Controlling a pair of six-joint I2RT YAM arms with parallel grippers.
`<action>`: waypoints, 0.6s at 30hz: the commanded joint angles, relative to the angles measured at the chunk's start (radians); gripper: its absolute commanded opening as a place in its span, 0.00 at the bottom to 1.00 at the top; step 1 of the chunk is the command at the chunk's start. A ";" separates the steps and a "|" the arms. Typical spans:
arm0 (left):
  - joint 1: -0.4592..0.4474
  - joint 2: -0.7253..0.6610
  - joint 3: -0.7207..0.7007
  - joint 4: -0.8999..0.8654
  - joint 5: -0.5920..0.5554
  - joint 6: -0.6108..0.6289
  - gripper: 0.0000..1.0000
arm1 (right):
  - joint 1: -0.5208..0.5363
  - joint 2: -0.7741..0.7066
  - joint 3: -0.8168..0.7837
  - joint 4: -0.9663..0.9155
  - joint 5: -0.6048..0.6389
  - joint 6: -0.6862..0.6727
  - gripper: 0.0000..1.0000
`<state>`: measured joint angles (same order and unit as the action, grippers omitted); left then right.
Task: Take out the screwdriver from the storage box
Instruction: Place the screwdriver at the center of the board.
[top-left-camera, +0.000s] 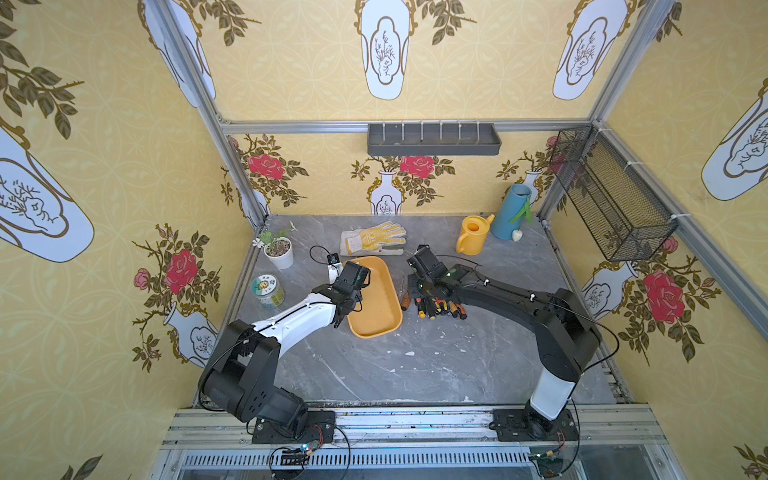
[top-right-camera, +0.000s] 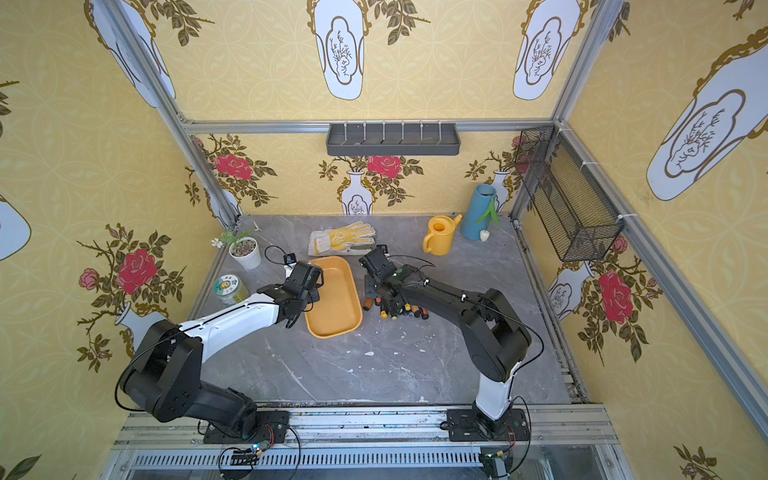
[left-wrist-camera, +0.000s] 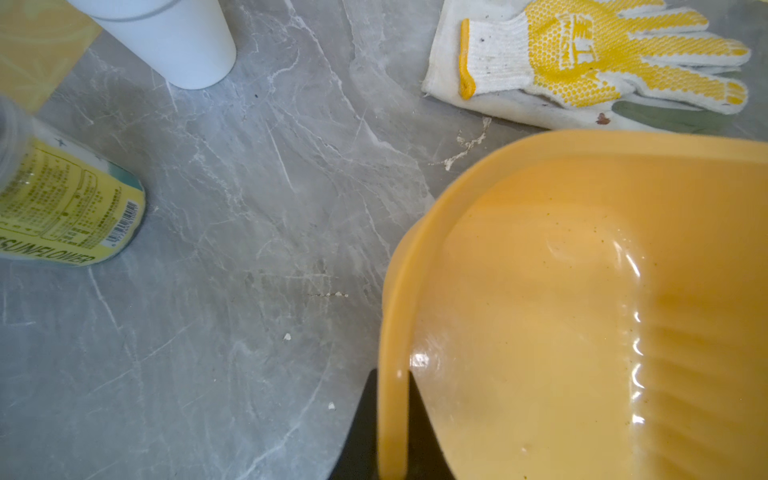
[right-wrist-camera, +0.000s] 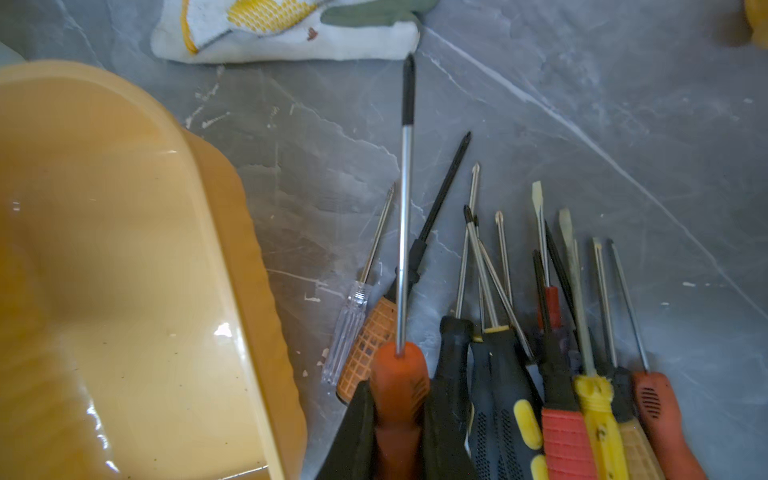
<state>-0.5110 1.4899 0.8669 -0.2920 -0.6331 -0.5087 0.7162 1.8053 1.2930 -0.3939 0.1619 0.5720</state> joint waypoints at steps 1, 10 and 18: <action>0.000 -0.002 -0.006 -0.021 -0.036 0.012 0.00 | -0.004 0.030 0.003 0.001 -0.018 0.028 0.00; 0.001 0.010 -0.003 -0.017 -0.025 0.020 0.00 | -0.015 0.096 0.027 0.017 -0.044 0.042 0.00; 0.001 0.007 -0.004 -0.014 -0.024 0.022 0.00 | -0.031 0.148 0.058 0.012 -0.056 0.065 0.00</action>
<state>-0.5110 1.4940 0.8669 -0.2996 -0.6506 -0.5045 0.6865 1.9442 1.3396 -0.3912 0.1062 0.6140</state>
